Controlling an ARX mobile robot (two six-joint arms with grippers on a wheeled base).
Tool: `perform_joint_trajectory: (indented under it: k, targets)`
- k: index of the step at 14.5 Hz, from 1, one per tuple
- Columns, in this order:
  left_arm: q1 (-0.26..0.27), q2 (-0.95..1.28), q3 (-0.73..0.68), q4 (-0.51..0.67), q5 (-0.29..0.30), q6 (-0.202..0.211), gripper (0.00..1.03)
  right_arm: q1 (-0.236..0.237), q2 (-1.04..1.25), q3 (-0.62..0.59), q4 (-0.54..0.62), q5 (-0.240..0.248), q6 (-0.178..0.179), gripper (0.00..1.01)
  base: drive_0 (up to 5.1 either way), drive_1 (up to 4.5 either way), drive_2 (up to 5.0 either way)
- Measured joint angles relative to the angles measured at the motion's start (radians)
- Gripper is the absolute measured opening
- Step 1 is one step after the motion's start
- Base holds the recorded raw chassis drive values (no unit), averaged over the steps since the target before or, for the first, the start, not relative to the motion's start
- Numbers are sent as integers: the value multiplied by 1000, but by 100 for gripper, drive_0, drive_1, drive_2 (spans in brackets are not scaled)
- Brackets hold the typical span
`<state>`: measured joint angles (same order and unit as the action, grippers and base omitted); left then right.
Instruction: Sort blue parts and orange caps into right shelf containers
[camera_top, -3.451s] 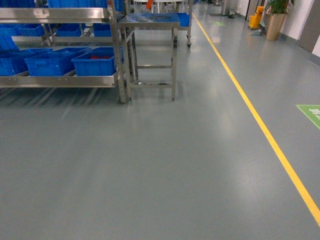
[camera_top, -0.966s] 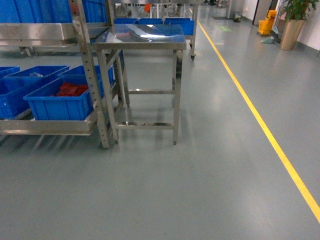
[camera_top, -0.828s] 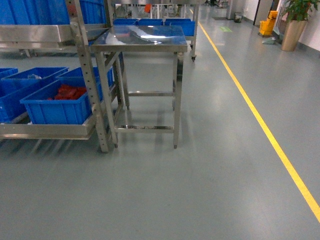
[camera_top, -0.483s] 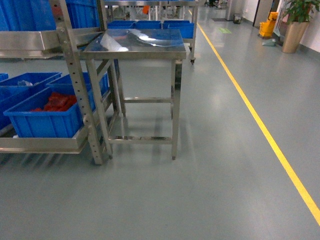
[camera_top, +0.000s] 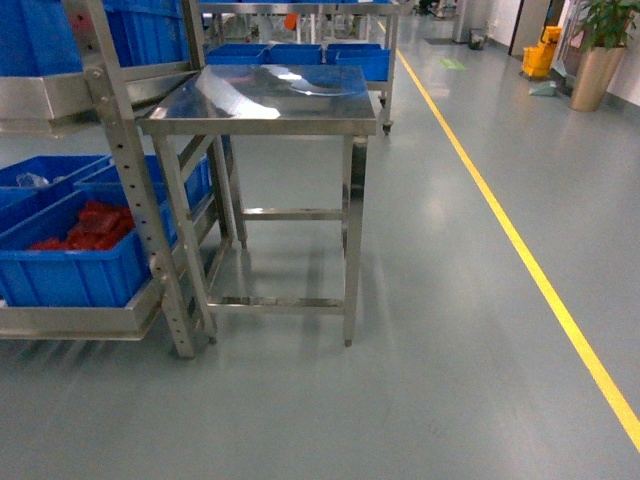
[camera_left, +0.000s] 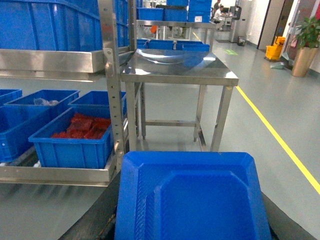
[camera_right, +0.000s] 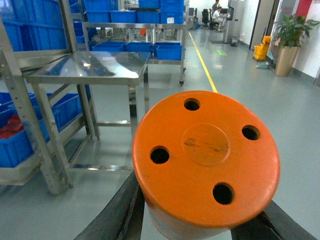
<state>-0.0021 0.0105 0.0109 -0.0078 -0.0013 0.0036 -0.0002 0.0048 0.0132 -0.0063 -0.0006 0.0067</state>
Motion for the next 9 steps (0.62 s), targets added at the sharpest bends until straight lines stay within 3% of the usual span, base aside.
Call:
perform_joint_trajectory:
  k: [9]
  targets:
    - [0,0,0,-1,0,0,43,0,0,0,0,0,0,41,-1,422,-424]
